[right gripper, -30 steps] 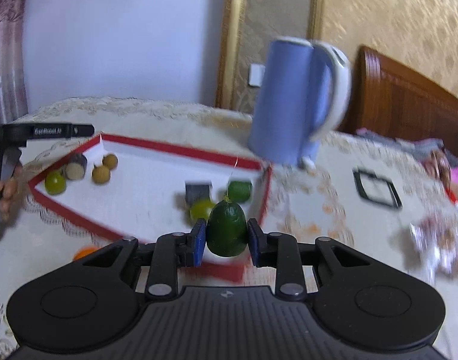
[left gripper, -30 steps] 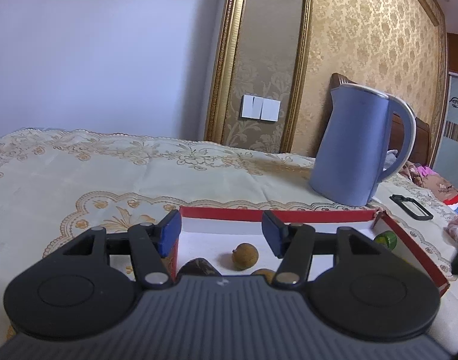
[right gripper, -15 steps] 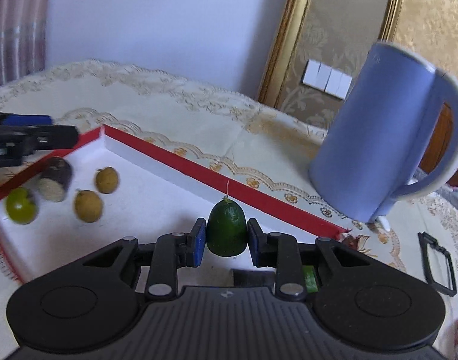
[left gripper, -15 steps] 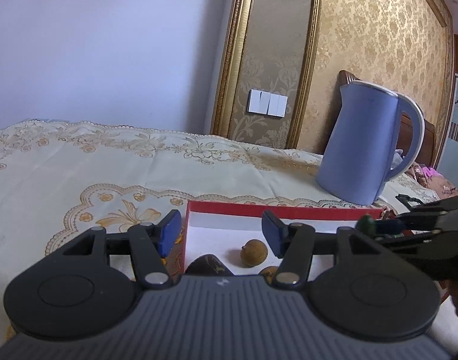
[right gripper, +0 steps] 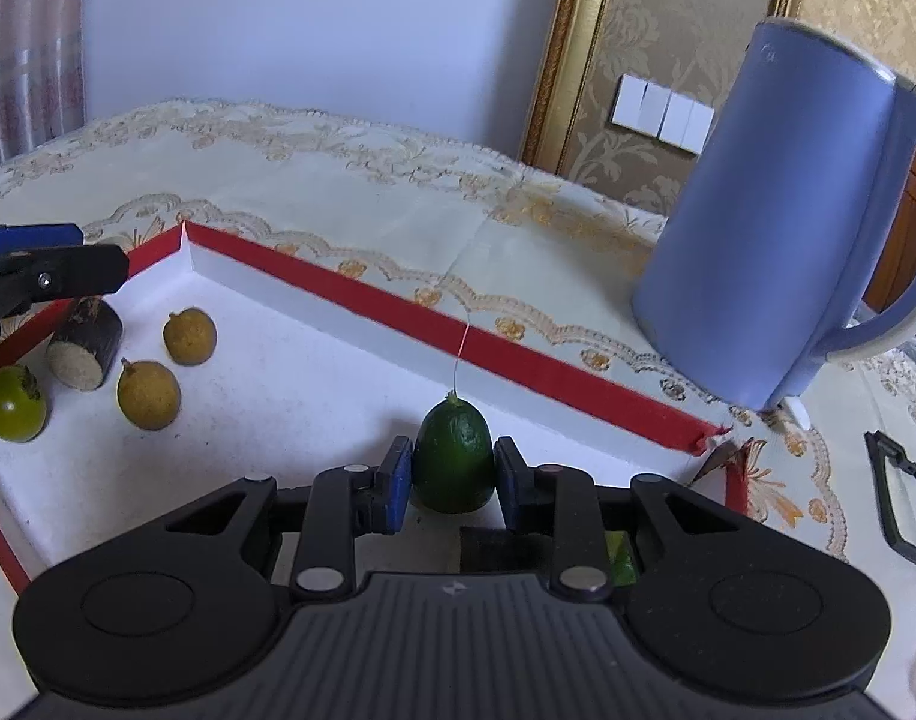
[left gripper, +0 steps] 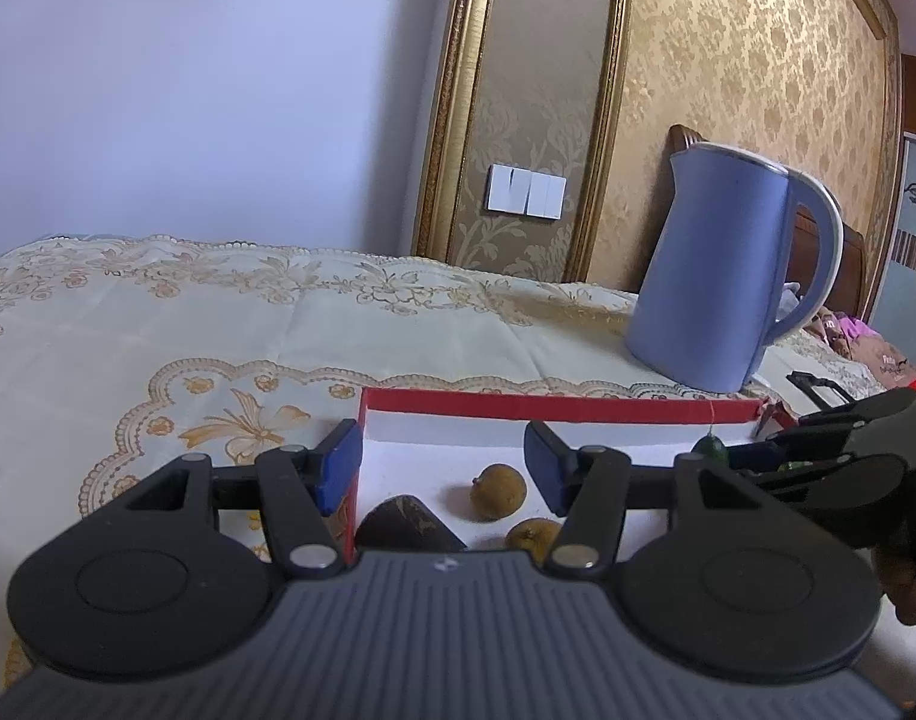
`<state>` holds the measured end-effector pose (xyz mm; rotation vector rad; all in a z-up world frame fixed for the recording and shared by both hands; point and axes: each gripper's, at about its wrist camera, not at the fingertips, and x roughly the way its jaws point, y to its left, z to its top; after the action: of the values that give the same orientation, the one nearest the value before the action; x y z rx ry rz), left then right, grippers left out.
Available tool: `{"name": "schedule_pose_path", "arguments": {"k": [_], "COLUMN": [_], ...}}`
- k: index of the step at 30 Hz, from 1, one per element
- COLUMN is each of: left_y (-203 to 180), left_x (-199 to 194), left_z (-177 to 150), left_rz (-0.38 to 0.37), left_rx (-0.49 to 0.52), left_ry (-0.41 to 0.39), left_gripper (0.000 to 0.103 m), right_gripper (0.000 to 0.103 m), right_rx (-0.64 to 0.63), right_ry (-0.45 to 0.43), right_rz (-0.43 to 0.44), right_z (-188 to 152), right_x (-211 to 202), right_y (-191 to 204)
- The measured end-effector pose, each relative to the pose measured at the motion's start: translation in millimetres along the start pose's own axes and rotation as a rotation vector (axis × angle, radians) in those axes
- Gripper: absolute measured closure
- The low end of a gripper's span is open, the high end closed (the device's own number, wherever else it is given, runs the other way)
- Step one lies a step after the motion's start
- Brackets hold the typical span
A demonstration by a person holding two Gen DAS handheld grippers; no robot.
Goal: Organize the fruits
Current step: 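Carry the green lime into the red tray and open the right gripper, then grasp a mandarin orange on the tablecloth with the right gripper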
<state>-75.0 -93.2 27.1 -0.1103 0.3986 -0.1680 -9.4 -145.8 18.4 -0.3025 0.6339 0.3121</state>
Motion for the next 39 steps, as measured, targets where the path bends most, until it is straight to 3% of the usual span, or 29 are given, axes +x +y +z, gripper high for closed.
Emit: {"name": "schedule_pose_path", "arguments": {"k": [12, 18, 21, 26, 28, 30, 34, 39], "left_y": [0, 1, 1, 0, -1, -2, -4, -10], "left_x": [3, 4, 4, 4, 4, 3, 1, -2], "left_z": [-2, -3, -3, -3, -4, -4, -5, -6], "left_rz": [0.007, 0.007, 0.008, 0.009, 0.012, 0.015, 0.033, 0.056], "left_rx": [0.006, 0.005, 0.006, 0.009, 0.015, 0.019, 0.030, 0.051], "left_ry": [0.018, 0.019, 0.020, 0.024, 0.024, 0.018, -0.010, -0.043], "left_gripper": [0.046, 0.046, 0.046, 0.044, 0.040, 0.036, 0.020, 0.007], "right_gripper": [0.074, 0.058, 0.057, 0.056, 0.048, 0.030, 0.027, 0.027], "right_rx": [-0.021, -0.034, -0.030, 0.009, 0.016, 0.020, 0.029, 0.065], "right_ry": [0.013, 0.023, 0.025, -0.075, -0.134, -0.204, -0.259, -0.282], "right_rz": [-0.009, -0.032, -0.045, -0.039, -0.039, -0.030, -0.008, -0.041], "right_z": [0, 0, -1, 2, 3, -3, -26, -67], "right_x": [1, 0, -3, -35, -58, -87, -129, -171], "right_y": [4, 3, 2, 2, 5, 8, 12, 12]}}
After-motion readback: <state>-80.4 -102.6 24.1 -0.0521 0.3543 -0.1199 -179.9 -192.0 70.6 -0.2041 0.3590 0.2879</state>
